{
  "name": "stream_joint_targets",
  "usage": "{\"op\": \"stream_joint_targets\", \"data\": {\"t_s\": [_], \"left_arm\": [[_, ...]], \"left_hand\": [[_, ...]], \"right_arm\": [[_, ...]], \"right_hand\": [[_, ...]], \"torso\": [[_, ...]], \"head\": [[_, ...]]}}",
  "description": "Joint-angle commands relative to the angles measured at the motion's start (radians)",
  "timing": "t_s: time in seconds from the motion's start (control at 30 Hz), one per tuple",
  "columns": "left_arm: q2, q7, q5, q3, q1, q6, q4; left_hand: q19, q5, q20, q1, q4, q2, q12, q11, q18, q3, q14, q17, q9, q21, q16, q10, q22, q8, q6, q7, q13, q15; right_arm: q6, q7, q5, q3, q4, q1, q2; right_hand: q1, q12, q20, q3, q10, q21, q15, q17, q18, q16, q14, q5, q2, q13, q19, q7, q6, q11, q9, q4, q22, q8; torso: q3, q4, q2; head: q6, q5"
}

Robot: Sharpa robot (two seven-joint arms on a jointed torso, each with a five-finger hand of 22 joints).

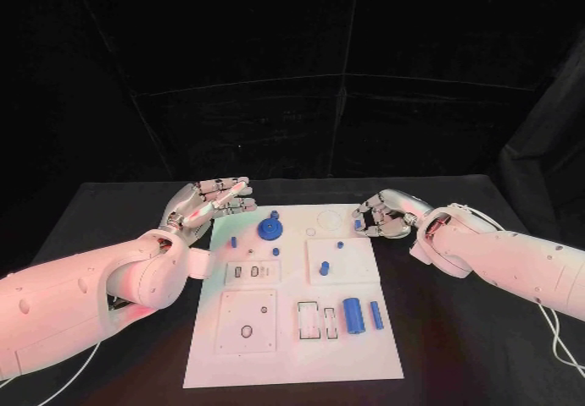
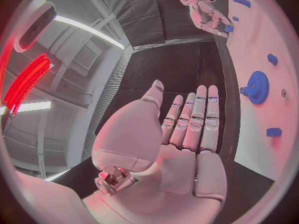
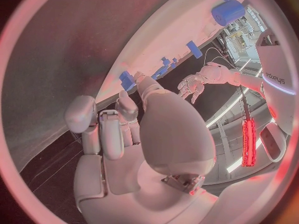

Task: Assemble the parts on the task board

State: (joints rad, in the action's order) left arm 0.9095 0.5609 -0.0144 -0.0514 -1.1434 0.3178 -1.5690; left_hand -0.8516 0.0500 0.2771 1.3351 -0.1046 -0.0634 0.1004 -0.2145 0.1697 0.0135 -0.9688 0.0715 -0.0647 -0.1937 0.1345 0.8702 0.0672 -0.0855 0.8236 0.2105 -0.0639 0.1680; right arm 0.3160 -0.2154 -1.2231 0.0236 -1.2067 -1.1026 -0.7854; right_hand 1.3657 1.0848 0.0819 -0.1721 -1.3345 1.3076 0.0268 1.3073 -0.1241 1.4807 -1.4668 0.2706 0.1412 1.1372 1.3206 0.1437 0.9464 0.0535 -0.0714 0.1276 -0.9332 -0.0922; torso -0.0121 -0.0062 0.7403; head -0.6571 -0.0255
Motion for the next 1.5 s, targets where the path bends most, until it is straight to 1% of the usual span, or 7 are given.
{"op": "stream_joint_targets", "data": {"t_s": [0.03, 0.4, 0.8, 1.03, 1.23, 1.33, 1.5], "left_arm": [[0.000, 0.011, 0.000, 0.001, -0.001, -0.014, 0.000], [0.001, 0.010, 0.000, 0.001, -0.001, -0.016, 0.001], [0.001, 0.010, 0.000, 0.001, -0.001, -0.016, 0.002], [0.001, 0.008, 0.000, 0.001, -0.001, -0.018, 0.005], [0.002, 0.008, 0.000, 0.001, -0.001, -0.018, 0.006], [0.003, 0.008, 0.000, 0.001, -0.001, -0.018, 0.006], [0.007, 0.008, 0.000, 0.001, -0.001, -0.016, 0.004]], "left_hand": [[-0.008, -0.003, 0.000, 0.000, 0.005, -0.008, -0.006, 0.000, 0.011, -0.001, -0.005, -0.001, 0.000, 0.005, -0.004, -0.006, -0.001, 0.007, 0.005, 0.047, 0.000, 0.003], [-0.008, -0.003, 0.000, 0.000, 0.005, -0.008, -0.006, 0.000, 0.011, -0.001, -0.005, -0.001, 0.000, 0.006, -0.005, -0.006, -0.001, 0.007, 0.004, 0.047, 0.000, 0.003], [-0.008, -0.003, 0.000, 0.000, 0.005, -0.008, -0.006, 0.000, 0.011, -0.001, -0.005, -0.001, 0.000, 0.006, -0.005, -0.006, -0.001, 0.007, 0.004, 0.047, 0.000, 0.003], [-0.008, -0.003, 0.000, 0.000, 0.005, -0.008, -0.006, 0.000, 0.011, -0.001, -0.005, -0.001, 0.000, 0.006, -0.005, -0.006, -0.001, 0.007, 0.004, 0.047, 0.000, 0.003], [-0.008, -0.003, 0.000, 0.000, 0.005, -0.008, -0.006, 0.000, 0.011, -0.001, -0.005, -0.001, 0.000, 0.006, -0.005, -0.006, -0.001, 0.007, 0.004, 0.047, 0.000, 0.003], [-0.008, -0.003, 0.000, 0.000, 0.005, -0.008, -0.006, 0.000, 0.011, -0.001, -0.005, -0.001, 0.000, 0.006, -0.005, -0.006, -0.001, 0.007, 0.004, 0.047, 0.000, 0.003], [-0.008, -0.003, 0.000, 0.000, 0.005, -0.008, -0.006, 0.000, 0.011, -0.001, -0.005, -0.001, 0.000, 0.006, -0.005, -0.006, -0.001, 0.007, 0.004, 0.047, 0.000, 0.003]], "right_arm": [[-0.027, 0.004, -0.005, 0.000, 0.003, -0.001, 0.002], [-0.048, 0.023, -0.008, 0.000, 0.010, 0.001, 0.006], [-0.041, 0.040, -0.009, 0.000, 0.010, 0.001, 0.008], [0.024, 0.057, 0.043, 0.000, 0.003, 0.001, 0.009], [0.096, 0.071, 0.085, 0.001, -0.017, 0.001, 0.003], [0.122, 0.087, 0.100, 0.001, -0.046, 0.000, -0.007], [0.143, 0.151, 0.110, 0.002, -0.127, -0.002, -0.030]], "right_hand": [[-0.002, 0.006, 0.000, -0.002, 0.001, -0.001, -0.003, 0.105, 0.011, 0.003, -0.069, -0.006, -0.017, 0.002, -0.005, -0.001, 0.014, -0.002, -0.002, -0.008, -0.002, -0.007], [0.001, 0.009, -0.007, -0.024, 0.000, 0.003, 0.005, 0.111, 0.012, 0.005, -0.070, -0.031, -0.045, 0.005, -0.001, -0.013, 0.068, -0.012, -0.009, -0.026, -0.010, -0.041], [-0.001, 0.013, -0.012, -0.043, -0.005, 0.005, 0.010, 0.114, 0.012, 0.006, -0.071, -0.047, -0.063, 0.008, 0.001, -0.020, 0.090, -0.018, -0.010, -0.034, -0.013, -0.054], [-0.004, 0.028, -0.020, -0.076, -0.018, 0.012, 0.019, 0.125, 0.014, 0.012, -0.074, -0.085, -0.089, 0.021, 0.008, -0.033, 0.119, -0.029, -0.013, -0.044, -0.026, -0.069], [-0.002, 0.039, -0.025, -0.110, -0.027, 0.015, 0.024, 0.132, 0.015, 0.016, -0.076, -0.069, -0.106, 0.032, 0.012, -0.037, 0.128, -0.034, -0.014, -0.058, -0.032, -0.071], [-0.006, 0.041, -0.026, -0.119, -0.029, 0.016, 0.024, 0.134, 0.016, 0.017, -0.076, -0.059, -0.107, 0.034, 0.013, -0.037, 0.129, -0.034, -0.014, -0.061, -0.033, -0.069], [-0.009, 0.040, -0.026, -0.127, -0.029, 0.017, 0.024, 0.134, 0.016, 0.017, -0.076, -0.056, -0.110, 0.034, 0.013, -0.037, 0.130, -0.034, -0.015, -0.064, -0.034, -0.069]], "torso": [[-0.0003, 0.0008, 0.000], [0.0012, -0.0003, 0.000], [0.0018, 0.0005, -0.001], [0.0021, 0.0002, -0.001], [0.0015, -0.0003, -0.002], [0.0020, -0.0011, -0.002], [-0.0012, -0.0006, -0.004]], "head": [[0.003, -0.001], [-0.001, -0.004], [-0.003, -0.005], [-0.005, -0.006], [-0.006, -0.004], [-0.007, -0.003], [-0.005, -0.005]]}}
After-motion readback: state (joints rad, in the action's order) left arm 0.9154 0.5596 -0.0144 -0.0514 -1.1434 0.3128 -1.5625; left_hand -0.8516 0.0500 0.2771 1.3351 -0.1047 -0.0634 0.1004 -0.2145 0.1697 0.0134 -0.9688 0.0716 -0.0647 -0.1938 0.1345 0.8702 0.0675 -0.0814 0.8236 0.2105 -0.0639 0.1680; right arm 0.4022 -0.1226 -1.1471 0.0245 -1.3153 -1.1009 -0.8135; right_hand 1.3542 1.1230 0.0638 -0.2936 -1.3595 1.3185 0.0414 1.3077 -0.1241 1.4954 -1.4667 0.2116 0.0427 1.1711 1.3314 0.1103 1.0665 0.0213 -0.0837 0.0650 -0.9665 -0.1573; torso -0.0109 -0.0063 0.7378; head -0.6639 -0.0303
